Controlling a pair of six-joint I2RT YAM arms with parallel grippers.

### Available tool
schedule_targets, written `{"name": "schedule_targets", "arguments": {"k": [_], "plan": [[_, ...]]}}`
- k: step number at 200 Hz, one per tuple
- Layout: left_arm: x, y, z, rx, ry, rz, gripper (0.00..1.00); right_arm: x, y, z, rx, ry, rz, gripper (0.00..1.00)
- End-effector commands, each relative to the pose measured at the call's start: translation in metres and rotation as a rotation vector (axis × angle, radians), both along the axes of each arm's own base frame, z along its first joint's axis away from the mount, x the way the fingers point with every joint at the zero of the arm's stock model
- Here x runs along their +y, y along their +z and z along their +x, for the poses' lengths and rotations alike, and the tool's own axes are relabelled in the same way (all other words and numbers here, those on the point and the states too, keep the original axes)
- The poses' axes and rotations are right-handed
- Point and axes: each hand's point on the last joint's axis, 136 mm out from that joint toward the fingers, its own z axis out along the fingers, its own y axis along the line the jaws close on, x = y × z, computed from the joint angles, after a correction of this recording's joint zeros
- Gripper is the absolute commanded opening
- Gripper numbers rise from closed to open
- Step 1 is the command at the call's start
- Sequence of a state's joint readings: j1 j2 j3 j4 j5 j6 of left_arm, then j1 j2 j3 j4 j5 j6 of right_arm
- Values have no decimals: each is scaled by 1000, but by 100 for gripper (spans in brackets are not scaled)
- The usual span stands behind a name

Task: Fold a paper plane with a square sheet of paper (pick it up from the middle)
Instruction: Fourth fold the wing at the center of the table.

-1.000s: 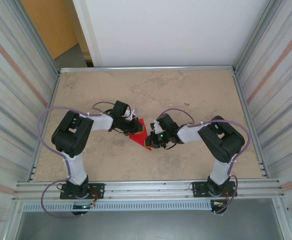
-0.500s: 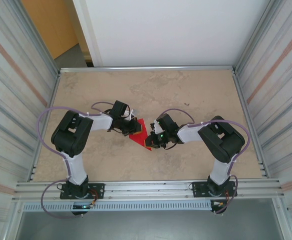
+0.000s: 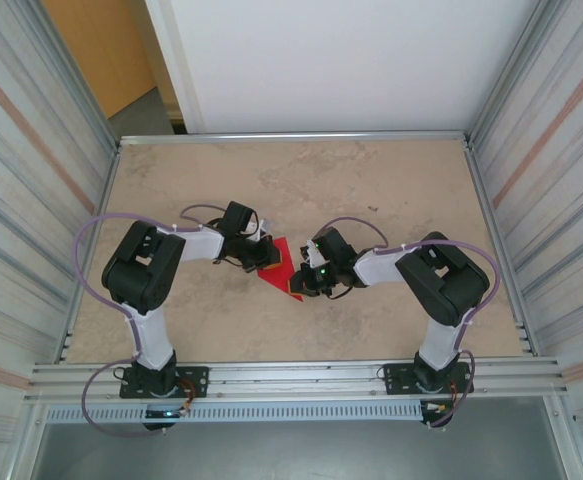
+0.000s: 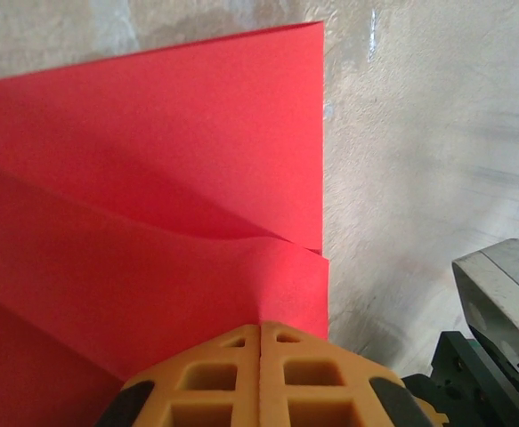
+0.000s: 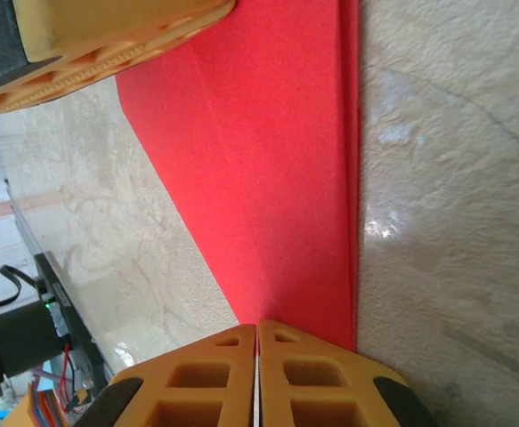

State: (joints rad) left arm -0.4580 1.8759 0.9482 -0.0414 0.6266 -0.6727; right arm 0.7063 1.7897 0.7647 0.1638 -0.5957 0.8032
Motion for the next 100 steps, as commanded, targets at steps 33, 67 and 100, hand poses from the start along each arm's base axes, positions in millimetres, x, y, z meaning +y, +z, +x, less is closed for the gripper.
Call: {"name": "schedule_targets", "arguments": {"k": [33,67,100], "plan": [[12,-23,-8,69,18,55,5,-3,51,23,-117,-66,15,15],[11,-23,-8,72,17,52,5,0,38,29,-105,-57,-21,11],[12,-24,-9,82,17,55,5,8,22,33,-69,-43,-39,7]]}}
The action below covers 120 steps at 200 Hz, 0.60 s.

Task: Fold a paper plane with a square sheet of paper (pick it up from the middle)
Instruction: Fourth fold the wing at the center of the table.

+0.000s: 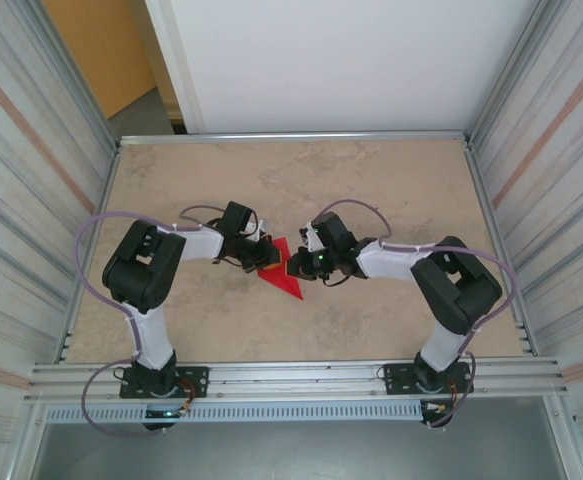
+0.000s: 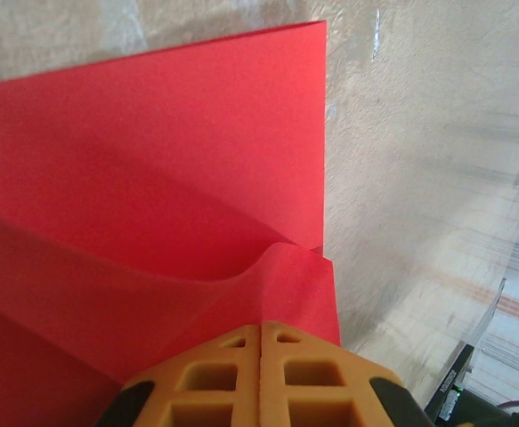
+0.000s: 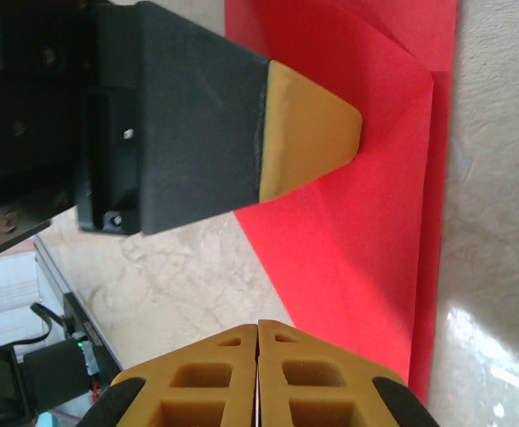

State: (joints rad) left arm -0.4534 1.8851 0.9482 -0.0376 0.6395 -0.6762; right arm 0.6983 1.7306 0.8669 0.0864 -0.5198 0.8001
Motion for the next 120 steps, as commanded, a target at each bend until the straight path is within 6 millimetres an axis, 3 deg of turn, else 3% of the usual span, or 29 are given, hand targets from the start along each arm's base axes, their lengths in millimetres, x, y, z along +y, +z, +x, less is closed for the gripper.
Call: {"name": "schedule_targets", "arguments": {"k": [1,54,120], "plan": [[12,-22,-9,69,16,64,5,0,-17,1,37,7,-46,7],[16,-28,-13,95,23,98,5,-3,-43,-2,89,20,-107,6],[30,-45,-24,137,49,166,5,-22,-67,-41,196,80,-171,6]]}}
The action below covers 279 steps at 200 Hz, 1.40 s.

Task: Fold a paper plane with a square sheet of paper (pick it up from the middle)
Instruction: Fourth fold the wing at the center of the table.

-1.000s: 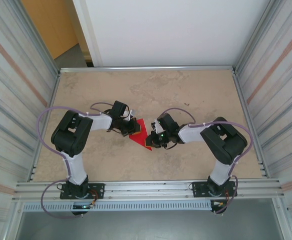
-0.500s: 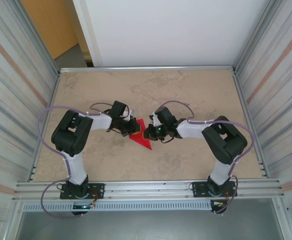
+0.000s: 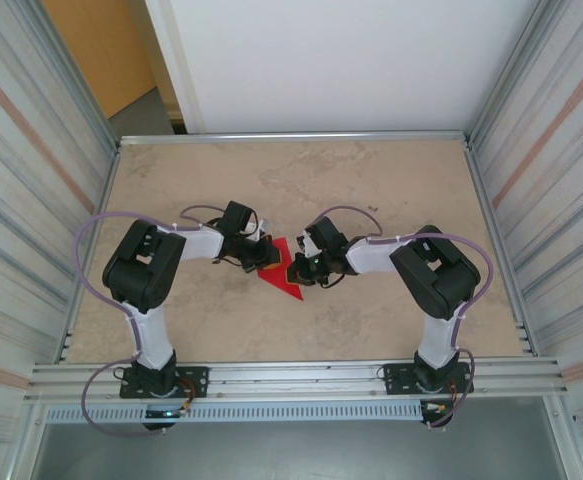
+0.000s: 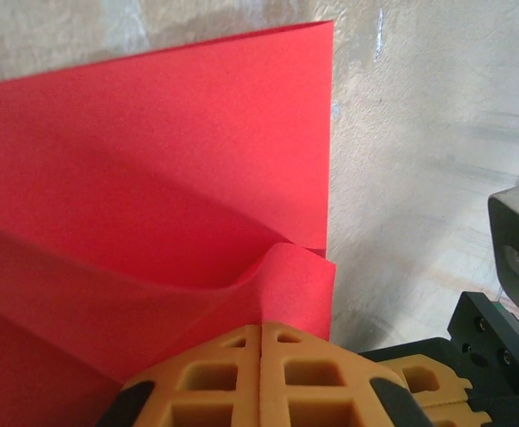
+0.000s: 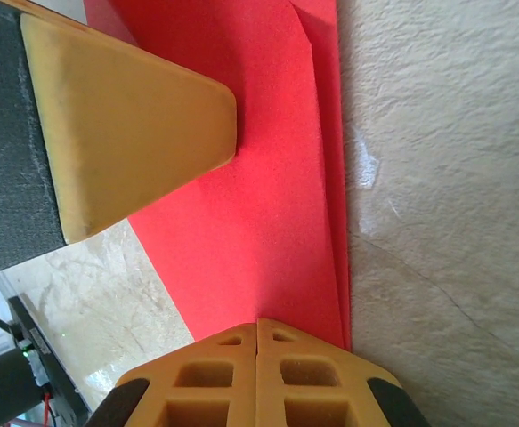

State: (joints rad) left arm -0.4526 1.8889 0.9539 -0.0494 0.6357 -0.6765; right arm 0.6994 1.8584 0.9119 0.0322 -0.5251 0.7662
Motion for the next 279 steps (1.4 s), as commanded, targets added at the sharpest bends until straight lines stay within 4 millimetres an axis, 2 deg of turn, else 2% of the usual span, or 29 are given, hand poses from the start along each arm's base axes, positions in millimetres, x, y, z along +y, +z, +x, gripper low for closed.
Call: {"name": "schedule_targets", "arguments": {"k": [1,55,89,108,125,148,178,193,216,254,279], "plan": [[29,-43,-24,129,46,159,5,-21,-25,-37,114,51,-84,6],[35,-49,-28,144,53,173,5,-38,-10,-64,109,67,-71,8],[32,-47,-26,134,51,157,5,-56,-15,-86,139,59,-134,8],[29,-43,-24,125,51,138,5,-66,-14,-90,129,40,-158,8],[26,-40,-21,112,46,120,5,-60,3,-81,75,31,-118,8],[23,-36,-19,99,41,99,5,-41,31,-56,-37,14,-51,8],[20,-31,-17,84,37,83,5,-19,42,-22,-110,-10,-19,7],[19,-28,-16,76,35,76,5,-8,37,-11,-107,-4,-18,6],[19,-26,-16,69,31,69,5,1,23,-5,-85,9,-22,4],[16,-19,-16,53,18,48,5,-8,-4,-9,-35,2,-81,2],[9,-3,-10,7,2,5,5,-18,-22,-19,13,2,-130,2]]}}
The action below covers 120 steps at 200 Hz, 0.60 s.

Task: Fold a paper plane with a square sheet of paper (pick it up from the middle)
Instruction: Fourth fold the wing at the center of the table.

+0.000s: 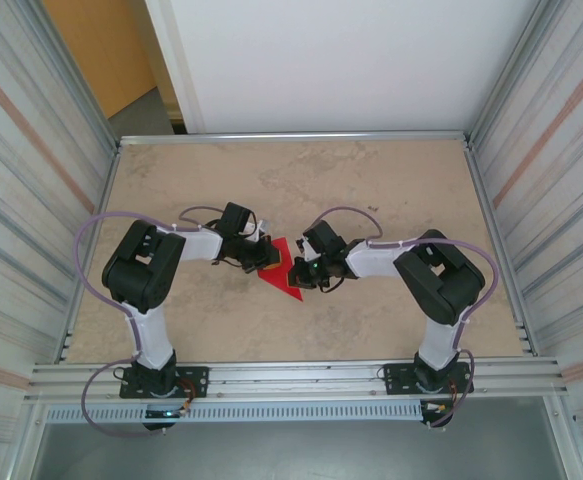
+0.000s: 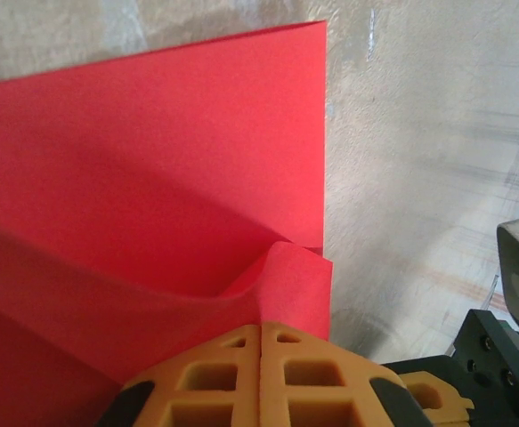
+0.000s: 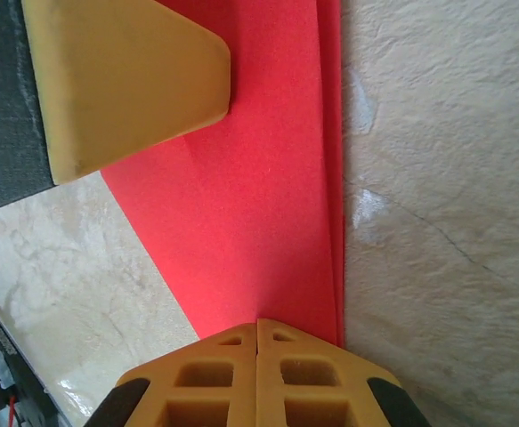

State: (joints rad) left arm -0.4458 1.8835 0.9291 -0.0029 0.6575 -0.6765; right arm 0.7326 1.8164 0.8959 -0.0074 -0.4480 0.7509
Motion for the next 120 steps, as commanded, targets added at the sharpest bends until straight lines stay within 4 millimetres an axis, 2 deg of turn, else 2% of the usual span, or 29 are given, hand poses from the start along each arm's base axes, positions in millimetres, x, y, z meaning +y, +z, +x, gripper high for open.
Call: {"name": "schedule_targets", "arguments": {"k": [1,26,46,84,120], "plan": [[9,-3,-9,20,6,31,5,-14,-24,-12,59,-5,-74,2],[4,24,-4,-78,9,-11,5,-28,-44,-23,117,-22,-130,1],[-1,34,-10,-120,-7,-25,6,-34,-51,-29,143,-33,-153,1],[-14,21,-30,-102,-61,-14,6,-38,-55,-32,159,-36,-163,1],[-17,6,-34,-68,-75,14,5,-39,-57,-33,170,-39,-170,1]]}}
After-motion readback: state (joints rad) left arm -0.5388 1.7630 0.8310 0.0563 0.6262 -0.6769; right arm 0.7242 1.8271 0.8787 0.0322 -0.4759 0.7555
